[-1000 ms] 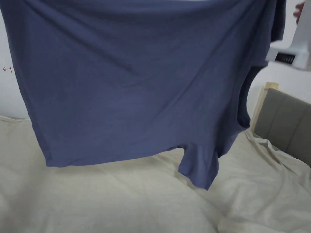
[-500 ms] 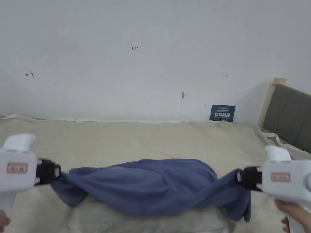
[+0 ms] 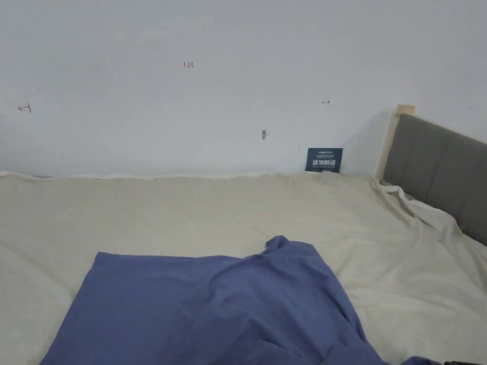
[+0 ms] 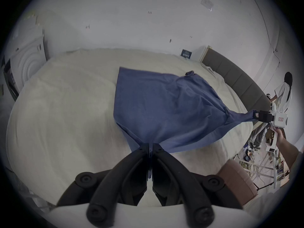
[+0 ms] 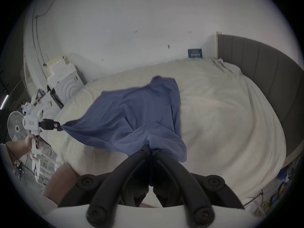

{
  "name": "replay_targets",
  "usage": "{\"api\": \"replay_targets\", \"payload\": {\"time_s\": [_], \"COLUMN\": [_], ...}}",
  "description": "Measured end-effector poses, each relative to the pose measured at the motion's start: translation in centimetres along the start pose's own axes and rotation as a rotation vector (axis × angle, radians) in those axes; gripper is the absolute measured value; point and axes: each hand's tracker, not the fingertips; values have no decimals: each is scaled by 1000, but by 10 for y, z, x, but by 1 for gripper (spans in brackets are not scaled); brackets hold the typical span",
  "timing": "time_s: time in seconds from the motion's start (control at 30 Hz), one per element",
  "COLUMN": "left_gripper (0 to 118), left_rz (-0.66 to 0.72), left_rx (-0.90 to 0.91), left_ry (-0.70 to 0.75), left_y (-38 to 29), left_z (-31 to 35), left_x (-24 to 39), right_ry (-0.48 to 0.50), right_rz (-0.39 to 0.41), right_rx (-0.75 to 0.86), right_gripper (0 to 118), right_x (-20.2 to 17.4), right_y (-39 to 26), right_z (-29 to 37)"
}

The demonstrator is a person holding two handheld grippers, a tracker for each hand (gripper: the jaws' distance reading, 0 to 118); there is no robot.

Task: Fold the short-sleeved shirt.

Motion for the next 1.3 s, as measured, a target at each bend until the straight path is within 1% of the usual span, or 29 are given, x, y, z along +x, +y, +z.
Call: {"api": "replay_targets", "payload": {"time_s": [0.07, 0.13, 0.2, 0.27, 0.4, 0.47, 0.5, 0.53, 0.57, 0.6, 0.63, 0.67, 0.7, 0.73, 0.77, 0.8, 0.83, 0.87, 0.9, 0.97, 1.03, 1.07, 1.1, 1.17, 1.2, 1.23, 1.27, 1.3], "left_gripper": [5, 5, 5, 5, 5, 5, 5, 5, 5, 7, 18, 18, 27, 50, 88, 114, 116, 116, 116, 116, 116, 115, 115, 115, 114, 111, 104, 73], "left_rz": [-15, -36, 5, 41, -33, -15, 8, 38, 62, 82, 100, 110, 125, 127, 136, 154, 151, 139, 127, 112, 113, 116, 117, 112, 111, 109, 104, 109], "left_rx": [-44, -66, -108, -157, -218, -228, -226, -215, -201, -189, -172, -146, -124, -122, -135, -148, -133, -119, -104, -61, 2, 42, 66, 171, 208, 241, 268, 302], "left_ry": [-2, 18, 47, 52, 199, 196, 188, 178, 172, 172, 168, 162, 147, 149, 140, 84, 48, 58, 60, 64, 51, 7, -23, 25, 45, 54, 52, 58], "left_y": [-18, -34, -46, -55, -70, -74, -75, -77, -79, -80, -80, -81, -81, -80, -78, -78, -76, -74, -71, -67, -64, -65, -65, -71, -74, -79, -83, -87], "left_z": [-5, -13, -22, -32, -43, -45, -45, -45, -44, -44, -42, -39, -36, -34, -33, -30, -23, -16, -9, 7, 28, 39, 49, 68, 72, 78, 84, 89], "left_x": [1, -1, -7, -18, -31, -40, -45, -49, -51, -53, -53, -53, -51, -50, -49, -47, -44, -39, -33, -22, -7, 0, 6, 22, 25, 30, 35, 38], "right_ry": [-37, -78, -108, -122, -159, -158, -170, -176, -181, -191, -200, -202, -205, -205, -209, -213, -232, -247, -235, -194, -135, -87, -53, 0, 7, 16, 26, 32], "right_rz": [62, 97, 103, 90, 114, 135, 140, 141, 138, 132, 122, 108, 96, 87, 86, 75, 66, 55, 46, 24, -17, -43, -66, -120, -146, -162, -170, -181], "right_rx": [-60, -117, -180, -212, -273, -318, -314, -318, -318, -320, -322, -332, -347, -356, -328, -305, -293, -267, -212, -95, 28, 103, 160, 261, 274, 291, 348, 390], "right_gripper": [2, 2, 2, 2, 2, 2, 3, 6, 20, 61, 96, 96, 106, 118, 113, 105, 104, 104, 105, 105, 106, 109, 114, 115, 113, 107, 93, 58], "right_x": [3, 6, 8, 13, 18, 17, 18, 17, 15, 12, 9, 9, 8, 7, 9, 7, 4, -1, -3, -17, -36, -46, -54, -73, -80, -88, -94, -97], "right_y": [-21, -41, -58, -72, -81, -82, -82, -82, -82, -81, -80, -81, -82, -83, -82, -80, -78, -75, -69, -60, -52, -51, -51, -53, -54, -56, -60, -63], "right_z": [-6, -17, -31, -42, -55, -62, -64, -66, -68, -70, -69, -70, -70, -68, -56, -49, -41, -31, -32, -11, 13, 24, 31, 44, 47, 49, 51, 50]}}
